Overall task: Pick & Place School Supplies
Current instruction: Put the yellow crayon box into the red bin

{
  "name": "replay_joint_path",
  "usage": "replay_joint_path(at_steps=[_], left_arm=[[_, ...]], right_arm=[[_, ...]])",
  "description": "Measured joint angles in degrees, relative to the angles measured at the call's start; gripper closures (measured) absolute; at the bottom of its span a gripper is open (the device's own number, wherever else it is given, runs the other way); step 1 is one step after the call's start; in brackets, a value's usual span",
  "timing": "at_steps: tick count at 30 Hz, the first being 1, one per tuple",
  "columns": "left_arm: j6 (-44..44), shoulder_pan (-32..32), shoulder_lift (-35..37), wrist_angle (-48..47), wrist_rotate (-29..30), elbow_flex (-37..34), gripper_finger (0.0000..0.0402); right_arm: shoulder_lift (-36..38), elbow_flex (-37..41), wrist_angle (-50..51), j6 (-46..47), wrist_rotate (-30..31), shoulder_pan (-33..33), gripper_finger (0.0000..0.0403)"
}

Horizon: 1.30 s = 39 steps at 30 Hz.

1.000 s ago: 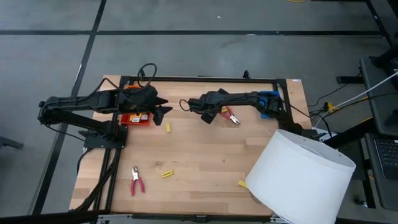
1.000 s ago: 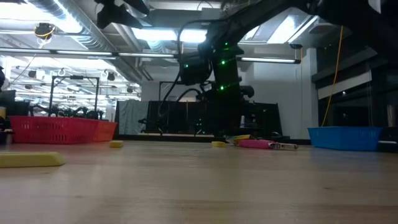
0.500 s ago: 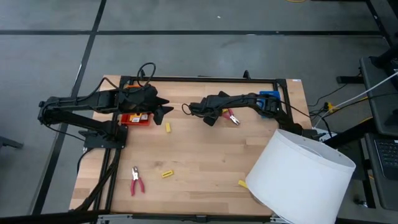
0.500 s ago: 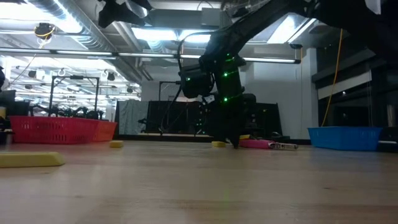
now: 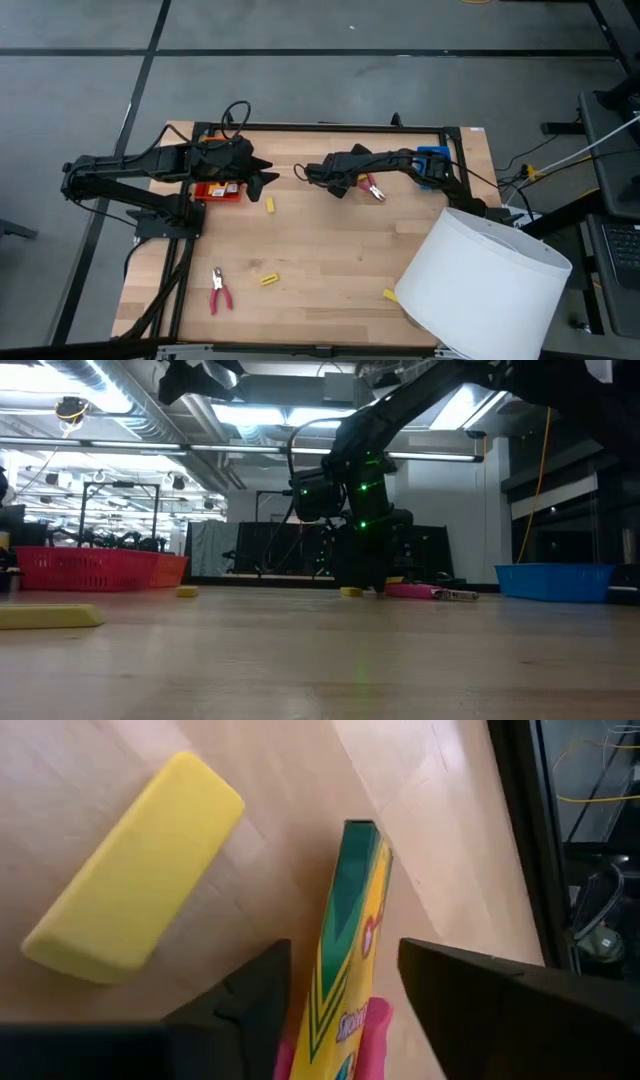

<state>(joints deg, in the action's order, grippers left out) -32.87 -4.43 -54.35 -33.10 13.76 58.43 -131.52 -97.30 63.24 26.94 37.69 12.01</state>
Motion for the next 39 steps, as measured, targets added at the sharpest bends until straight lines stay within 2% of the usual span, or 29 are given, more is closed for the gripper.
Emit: replay_joint_path(at_steps=[10,15,20,22,28,30,36,39], left_arm=[[0.4,0.0,0.0,0.0,0.0,0.0,0.0187],[1.2,0.0,0.0,-0.1,1.3,0.0,0.0187],[3.2,0.0,0.0,-0.1,4.8,0.0,0.0187],[3.6,-0.1,0.0,-0.1,6.3,0.0,0.0187],[5.6,-0.2,0.2,-0.6,8.8,0.0,0.0187],[5.6,-0.2,0.2,-1.7,9.3,0.0,0.0187],[4.8,-0.2,-0.3,-2.5,8.2,0.0,0.0187],[4.7,-0.2,-1.0,0.2,6.4,0.0,0.0187]], right_arm=[[0.0,0.0,-0.1,1.1,-0.5,0.3,0.0371],[1.3,0.0,-0.2,1.6,-2.8,0.0,0.0372],[5.8,-1.7,0.0,4.5,-3.0,-1.3,0.0335],[8.4,-3.0,0.0,6.1,-2.4,-1.9,0.0332],[16.7,-6.3,-1.3,8.7,-2.4,-5.0,0.0374],[19.6,-7.1,-1.8,9.3,-2.8,-6.0,0.0374],[28.1,-8.1,-9.7,13.0,-6.6,-9.0,0.0366],[31.2,-8.1,-15.6,14.4,-8.9,-11.2,0.0356]])
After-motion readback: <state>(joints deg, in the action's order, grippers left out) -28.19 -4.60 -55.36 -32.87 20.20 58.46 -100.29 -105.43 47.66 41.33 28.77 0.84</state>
